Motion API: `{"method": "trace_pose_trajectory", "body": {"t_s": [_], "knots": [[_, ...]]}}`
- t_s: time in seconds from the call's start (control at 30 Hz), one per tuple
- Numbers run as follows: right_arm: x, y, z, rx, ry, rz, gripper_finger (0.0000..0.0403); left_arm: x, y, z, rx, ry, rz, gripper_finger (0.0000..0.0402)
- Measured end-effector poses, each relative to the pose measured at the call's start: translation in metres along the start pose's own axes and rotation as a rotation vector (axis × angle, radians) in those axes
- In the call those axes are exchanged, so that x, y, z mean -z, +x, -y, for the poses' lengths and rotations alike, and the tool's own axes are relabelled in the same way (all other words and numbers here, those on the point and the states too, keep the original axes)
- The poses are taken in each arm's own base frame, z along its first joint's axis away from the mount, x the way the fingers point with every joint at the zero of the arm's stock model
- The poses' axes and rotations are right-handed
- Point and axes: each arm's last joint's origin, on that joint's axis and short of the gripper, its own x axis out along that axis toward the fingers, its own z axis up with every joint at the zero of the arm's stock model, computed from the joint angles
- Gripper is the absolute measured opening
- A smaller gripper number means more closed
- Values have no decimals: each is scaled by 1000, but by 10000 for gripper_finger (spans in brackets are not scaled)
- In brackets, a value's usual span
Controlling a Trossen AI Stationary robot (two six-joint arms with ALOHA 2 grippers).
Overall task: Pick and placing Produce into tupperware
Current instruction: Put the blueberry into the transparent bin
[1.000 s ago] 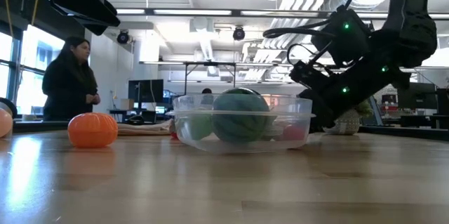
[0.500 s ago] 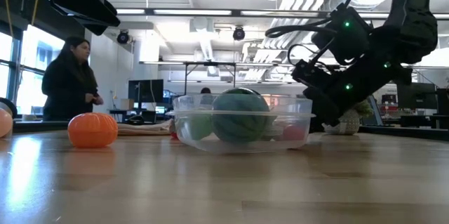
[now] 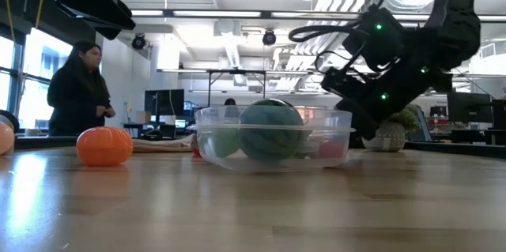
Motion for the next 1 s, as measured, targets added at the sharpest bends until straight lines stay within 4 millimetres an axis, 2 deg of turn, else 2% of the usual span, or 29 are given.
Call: {"method": "trace_pose_trajectory", "body": {"t_s": [0.5, 0.83, 1.0], "knots": [[-4, 4, 2, 14, 0, -25, 87, 0, 0, 0, 0, 0, 0, 1], [-6, 4, 4, 15, 7, -19, 47, 0, 0, 0, 0, 0, 0, 1], [-6, 5, 4, 14, 1, -8, 41, 0, 0, 0, 0, 0, 0, 1]]}}
